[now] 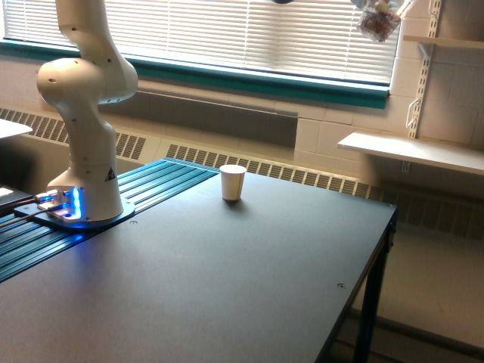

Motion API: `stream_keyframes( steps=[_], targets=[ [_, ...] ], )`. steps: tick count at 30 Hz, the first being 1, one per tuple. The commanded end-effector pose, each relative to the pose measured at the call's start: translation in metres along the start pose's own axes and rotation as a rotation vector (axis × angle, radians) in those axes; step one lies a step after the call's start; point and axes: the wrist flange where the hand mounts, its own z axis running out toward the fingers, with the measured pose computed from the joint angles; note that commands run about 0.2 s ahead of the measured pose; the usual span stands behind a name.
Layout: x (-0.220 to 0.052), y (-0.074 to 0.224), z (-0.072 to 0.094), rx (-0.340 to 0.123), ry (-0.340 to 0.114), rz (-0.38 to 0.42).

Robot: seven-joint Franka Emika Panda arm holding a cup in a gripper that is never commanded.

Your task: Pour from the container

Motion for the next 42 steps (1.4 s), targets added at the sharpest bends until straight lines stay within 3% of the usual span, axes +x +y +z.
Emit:
stream_keyframes(
  steps=[1,6,9,13,17,23,31,36,39,42],
  targets=[
    [0.001,0.016,0.007,-0.069,-0.070,0.012],
    [-0.014,0.024,0.015,-0.109,-0.169,0.025],
    [-0.029,0.022,0.015,-0.102,-0.199,0.019],
    [-0.063,0.015,0.012,-0.091,-0.208,0.075],
    [-0.087,-0.006,-0.015,-0.028,-0.197,0.128],
    [-0.151,-0.023,-0.039,0.002,-0.288,0.134],
    [-0.232,-0.022,-0.063,-0.016,-0.452,0.125],
    [-0.274,0.000,-0.066,-0.049,-0.593,0.150],
    [-0.290,0.010,-0.068,-0.050,-0.669,0.149],
    [-0.297,0.013,-0.073,-0.048,-0.726,0.204]
  ],
)
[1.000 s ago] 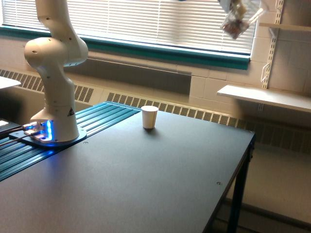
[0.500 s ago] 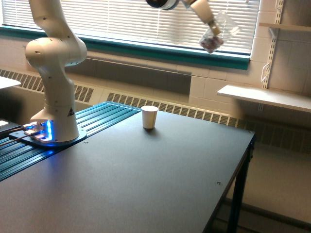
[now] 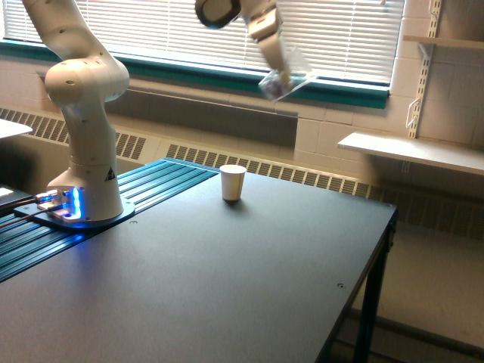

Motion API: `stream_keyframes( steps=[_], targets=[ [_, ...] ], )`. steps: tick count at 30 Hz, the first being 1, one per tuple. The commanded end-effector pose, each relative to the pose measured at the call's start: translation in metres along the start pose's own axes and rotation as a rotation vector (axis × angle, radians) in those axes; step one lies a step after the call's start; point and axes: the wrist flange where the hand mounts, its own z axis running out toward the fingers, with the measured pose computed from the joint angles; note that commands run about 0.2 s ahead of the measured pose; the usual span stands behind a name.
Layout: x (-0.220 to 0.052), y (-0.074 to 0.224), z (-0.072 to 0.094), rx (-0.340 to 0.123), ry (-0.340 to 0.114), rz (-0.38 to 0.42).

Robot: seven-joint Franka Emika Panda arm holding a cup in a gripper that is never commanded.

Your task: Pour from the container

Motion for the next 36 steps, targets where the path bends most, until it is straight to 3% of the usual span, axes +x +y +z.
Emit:
stream_keyframes(
  steps=[1,3,4,11,23,25,30,36],
  targets=[
    [-0.012,0.022,0.009,-0.002,-0.125,0.040],
    [-0.015,0.024,0.010,0.006,-0.155,0.065],
    [-0.021,0.027,0.013,-0.002,-0.211,0.073],
    [-0.044,0.034,0.019,-0.037,-0.319,0.081],
    [-0.116,0.042,0.046,-0.126,-0.508,-0.029],
    [-0.130,0.047,0.052,-0.161,-0.545,-0.047],
    [-0.147,0.059,0.069,-0.181,-0.667,-0.001],
    [-0.148,0.063,0.086,-0.197,-0.735,0.032]
  ],
)
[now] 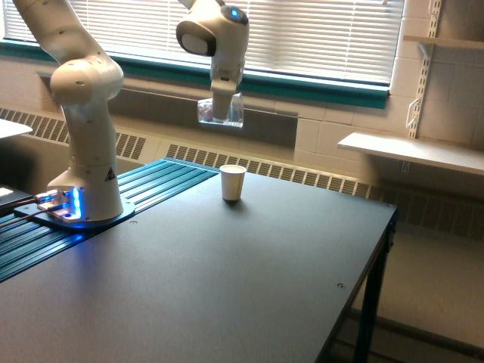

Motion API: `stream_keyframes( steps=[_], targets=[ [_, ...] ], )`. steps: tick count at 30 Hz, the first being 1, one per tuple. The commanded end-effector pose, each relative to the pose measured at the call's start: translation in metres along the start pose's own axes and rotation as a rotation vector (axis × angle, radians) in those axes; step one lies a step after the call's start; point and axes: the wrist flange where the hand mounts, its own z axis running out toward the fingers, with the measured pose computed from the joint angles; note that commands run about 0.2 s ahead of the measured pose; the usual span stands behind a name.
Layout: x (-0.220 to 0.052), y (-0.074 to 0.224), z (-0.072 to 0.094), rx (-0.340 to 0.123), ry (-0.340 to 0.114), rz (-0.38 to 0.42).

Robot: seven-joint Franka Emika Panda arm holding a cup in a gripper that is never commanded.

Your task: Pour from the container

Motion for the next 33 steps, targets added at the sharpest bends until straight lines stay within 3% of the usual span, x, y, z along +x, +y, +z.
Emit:
stream_keyframes(
  steps=[1,9,18,33],
  targets=[
    [0.013,0.004,0.016,-0.005,-0.083,0.008],
    [0.036,0.003,0.021,0.000,-0.110,0.056],
    [0.063,0.004,0.031,-0.031,-0.151,0.122],
    [0.070,0.004,0.048,-0.082,-0.185,0.145]
  ],
)
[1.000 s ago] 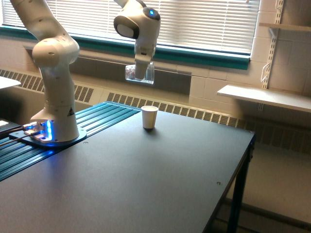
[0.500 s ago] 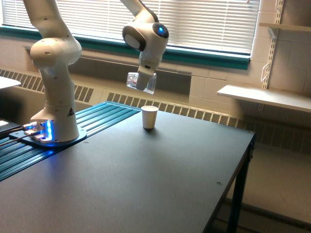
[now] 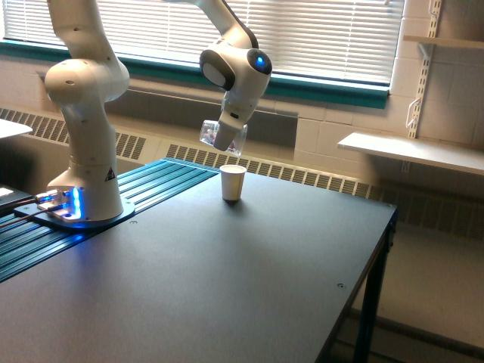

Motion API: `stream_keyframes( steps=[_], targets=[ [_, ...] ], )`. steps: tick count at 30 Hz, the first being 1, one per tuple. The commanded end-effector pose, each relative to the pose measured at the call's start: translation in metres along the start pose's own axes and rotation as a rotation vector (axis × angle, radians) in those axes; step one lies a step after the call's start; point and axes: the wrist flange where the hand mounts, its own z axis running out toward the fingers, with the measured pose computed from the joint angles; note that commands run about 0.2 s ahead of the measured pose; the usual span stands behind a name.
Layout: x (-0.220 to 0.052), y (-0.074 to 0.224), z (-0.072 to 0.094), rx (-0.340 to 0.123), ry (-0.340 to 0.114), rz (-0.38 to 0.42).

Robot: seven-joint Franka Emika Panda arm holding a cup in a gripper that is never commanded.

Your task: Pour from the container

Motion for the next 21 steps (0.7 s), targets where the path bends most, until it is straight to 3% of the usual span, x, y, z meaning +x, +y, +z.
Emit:
stream_keyframes(
  steps=[1,16,21],
  targets=[
    [-0.003,-0.004,0.006,-0.020,-0.009,-0.006],
    [-0.021,-0.001,0.029,-0.077,-0.059,-0.026],
    [-0.021,0.005,0.035,-0.091,-0.053,-0.018]
  ],
)
